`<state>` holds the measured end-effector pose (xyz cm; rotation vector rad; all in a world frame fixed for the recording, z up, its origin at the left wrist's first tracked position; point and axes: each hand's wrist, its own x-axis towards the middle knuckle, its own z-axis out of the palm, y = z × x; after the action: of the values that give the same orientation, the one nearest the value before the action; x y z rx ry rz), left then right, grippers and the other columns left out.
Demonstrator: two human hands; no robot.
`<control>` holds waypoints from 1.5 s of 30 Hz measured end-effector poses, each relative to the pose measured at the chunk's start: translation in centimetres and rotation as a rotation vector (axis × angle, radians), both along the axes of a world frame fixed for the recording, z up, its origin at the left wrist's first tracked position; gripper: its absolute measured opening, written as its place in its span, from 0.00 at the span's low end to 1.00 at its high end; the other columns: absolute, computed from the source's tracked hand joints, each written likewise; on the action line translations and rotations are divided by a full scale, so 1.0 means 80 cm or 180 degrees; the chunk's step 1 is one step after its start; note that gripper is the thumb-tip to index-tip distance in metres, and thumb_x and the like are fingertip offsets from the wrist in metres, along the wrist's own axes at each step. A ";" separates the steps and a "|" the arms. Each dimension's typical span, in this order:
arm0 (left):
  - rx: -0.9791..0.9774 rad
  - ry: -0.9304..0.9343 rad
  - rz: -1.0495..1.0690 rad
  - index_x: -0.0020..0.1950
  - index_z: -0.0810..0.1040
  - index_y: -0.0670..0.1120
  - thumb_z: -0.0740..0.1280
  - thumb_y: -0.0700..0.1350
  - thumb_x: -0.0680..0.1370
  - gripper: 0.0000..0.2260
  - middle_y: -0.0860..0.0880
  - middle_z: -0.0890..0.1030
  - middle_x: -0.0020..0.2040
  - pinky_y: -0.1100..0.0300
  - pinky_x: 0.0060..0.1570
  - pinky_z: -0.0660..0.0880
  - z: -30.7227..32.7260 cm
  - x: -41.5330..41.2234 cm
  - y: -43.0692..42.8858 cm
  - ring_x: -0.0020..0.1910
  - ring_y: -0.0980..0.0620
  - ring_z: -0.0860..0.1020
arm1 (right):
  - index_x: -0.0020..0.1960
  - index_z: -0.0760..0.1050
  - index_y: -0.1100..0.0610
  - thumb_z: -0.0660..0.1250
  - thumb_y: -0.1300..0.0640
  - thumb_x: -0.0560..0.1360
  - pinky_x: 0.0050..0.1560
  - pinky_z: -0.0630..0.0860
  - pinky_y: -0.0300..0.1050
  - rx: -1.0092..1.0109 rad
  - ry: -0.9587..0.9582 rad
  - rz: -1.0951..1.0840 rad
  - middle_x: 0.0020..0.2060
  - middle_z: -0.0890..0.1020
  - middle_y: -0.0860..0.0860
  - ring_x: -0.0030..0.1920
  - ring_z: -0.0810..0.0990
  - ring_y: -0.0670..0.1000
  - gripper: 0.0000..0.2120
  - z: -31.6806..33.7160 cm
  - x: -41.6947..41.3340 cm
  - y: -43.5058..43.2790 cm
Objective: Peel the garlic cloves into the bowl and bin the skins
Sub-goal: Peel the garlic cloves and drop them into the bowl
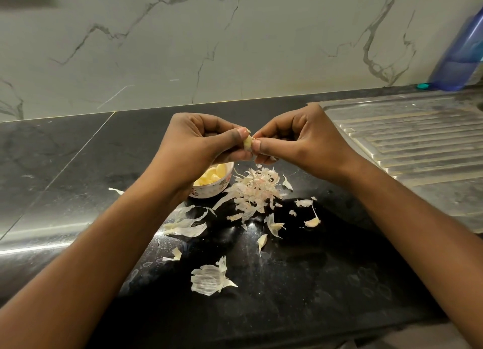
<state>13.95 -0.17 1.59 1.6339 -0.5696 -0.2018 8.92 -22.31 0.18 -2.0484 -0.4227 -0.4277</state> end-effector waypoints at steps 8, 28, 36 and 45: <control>0.0157 -0.0285 -0.0025 0.52 0.86 0.39 0.74 0.39 0.77 0.05 0.41 0.88 0.45 0.54 0.49 0.86 0.000 -0.002 0.000 0.46 0.43 0.89 | 0.51 0.87 0.64 0.77 0.58 0.78 0.42 0.86 0.45 -0.0202 -0.0090 -0.0008 0.40 0.89 0.52 0.39 0.89 0.51 0.08 0.001 0.000 -0.002; 0.0020 -0.0031 -0.0125 0.51 0.86 0.39 0.74 0.38 0.76 0.05 0.41 0.88 0.45 0.60 0.46 0.85 0.002 -0.006 -0.003 0.45 0.44 0.89 | 0.49 0.87 0.64 0.78 0.58 0.77 0.40 0.85 0.43 -0.0165 -0.0209 -0.0051 0.38 0.89 0.52 0.37 0.89 0.52 0.08 0.000 0.001 0.001; -0.0266 0.0372 -0.0261 0.56 0.84 0.36 0.73 0.38 0.73 0.13 0.38 0.88 0.50 0.56 0.51 0.85 0.007 -0.004 -0.001 0.50 0.41 0.88 | 0.50 0.87 0.64 0.75 0.62 0.79 0.39 0.86 0.44 0.0084 -0.0255 -0.0270 0.38 0.88 0.55 0.36 0.89 0.53 0.05 0.002 0.003 0.001; -0.0041 0.0030 -0.0284 0.54 0.85 0.37 0.75 0.38 0.74 0.10 0.39 0.88 0.48 0.55 0.51 0.86 0.003 -0.004 0.001 0.48 0.41 0.88 | 0.48 0.87 0.63 0.75 0.62 0.79 0.39 0.84 0.42 0.0083 -0.0257 -0.0296 0.38 0.88 0.54 0.36 0.89 0.52 0.04 0.000 0.003 0.002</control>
<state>13.64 -0.10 1.81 1.5958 -0.6359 -0.2709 9.19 -22.14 0.17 -2.0360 -0.3692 -0.5709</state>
